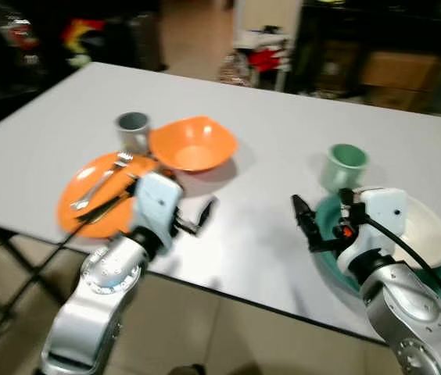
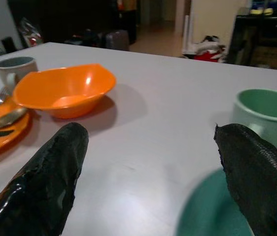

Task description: Setting the table

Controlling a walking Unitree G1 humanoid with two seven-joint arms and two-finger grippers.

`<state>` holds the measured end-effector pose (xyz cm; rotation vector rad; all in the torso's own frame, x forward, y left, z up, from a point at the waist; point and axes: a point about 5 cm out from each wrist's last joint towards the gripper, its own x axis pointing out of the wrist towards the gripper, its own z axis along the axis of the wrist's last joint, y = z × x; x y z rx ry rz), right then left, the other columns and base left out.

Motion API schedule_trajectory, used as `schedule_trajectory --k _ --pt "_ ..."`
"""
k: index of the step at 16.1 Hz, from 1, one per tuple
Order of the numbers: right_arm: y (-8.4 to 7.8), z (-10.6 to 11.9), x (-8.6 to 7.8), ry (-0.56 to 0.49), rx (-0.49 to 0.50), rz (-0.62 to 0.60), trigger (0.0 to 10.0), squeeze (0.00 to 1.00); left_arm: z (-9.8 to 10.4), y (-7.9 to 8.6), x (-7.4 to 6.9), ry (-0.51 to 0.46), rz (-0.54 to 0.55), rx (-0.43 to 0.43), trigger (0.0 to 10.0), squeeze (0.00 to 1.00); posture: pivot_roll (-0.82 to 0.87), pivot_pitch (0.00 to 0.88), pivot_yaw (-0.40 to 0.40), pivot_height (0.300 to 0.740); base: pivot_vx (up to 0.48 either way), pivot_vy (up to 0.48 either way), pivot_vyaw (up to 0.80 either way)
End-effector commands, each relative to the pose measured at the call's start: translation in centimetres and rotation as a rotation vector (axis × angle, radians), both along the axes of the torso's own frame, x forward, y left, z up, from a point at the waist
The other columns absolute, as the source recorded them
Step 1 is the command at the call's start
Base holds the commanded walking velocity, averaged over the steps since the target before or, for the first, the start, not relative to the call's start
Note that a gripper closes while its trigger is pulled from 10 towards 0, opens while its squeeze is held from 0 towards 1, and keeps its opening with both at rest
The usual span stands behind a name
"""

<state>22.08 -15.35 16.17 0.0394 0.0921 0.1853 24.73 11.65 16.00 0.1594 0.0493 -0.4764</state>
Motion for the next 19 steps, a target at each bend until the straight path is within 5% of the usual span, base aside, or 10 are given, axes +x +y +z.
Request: schedule_trajectory --k 1,5,14,19 --pt "0.0 -0.3 -0.2 -0.008 0.006 -0.008 10.0 1.00 0.3 0.8 0.4 -0.024 0.067 0.016 10.0 0.00 -0.01 0.000 0.010 0.740 0.000 0.000 0.80" --pt "-0.7 -0.5 -0.3 -0.020 0.000 -0.022 10.0 1.00 -0.7 1.8 0.5 0.037 0.111 0.061 10.0 0.00 0.00 0.000 0.008 0.740 0.000 0.000 0.80" --pt "-0.5 -1.7 0.3 -0.019 0.085 -0.066 10.0 1.00 0.8 2.4 1.2 -0.022 0.173 -0.003 10.0 0.00 0.02 0.000 -0.009 0.740 0.000 0.000 0.80" --pt "-0.9 -1.9 0.6 -0.009 0.123 -0.097 10.0 1.00 0.7 2.4 1.1 -0.020 0.173 0.002 10.0 0.00 0.03 0.000 -0.020 0.740 0.000 0.312 0.77"
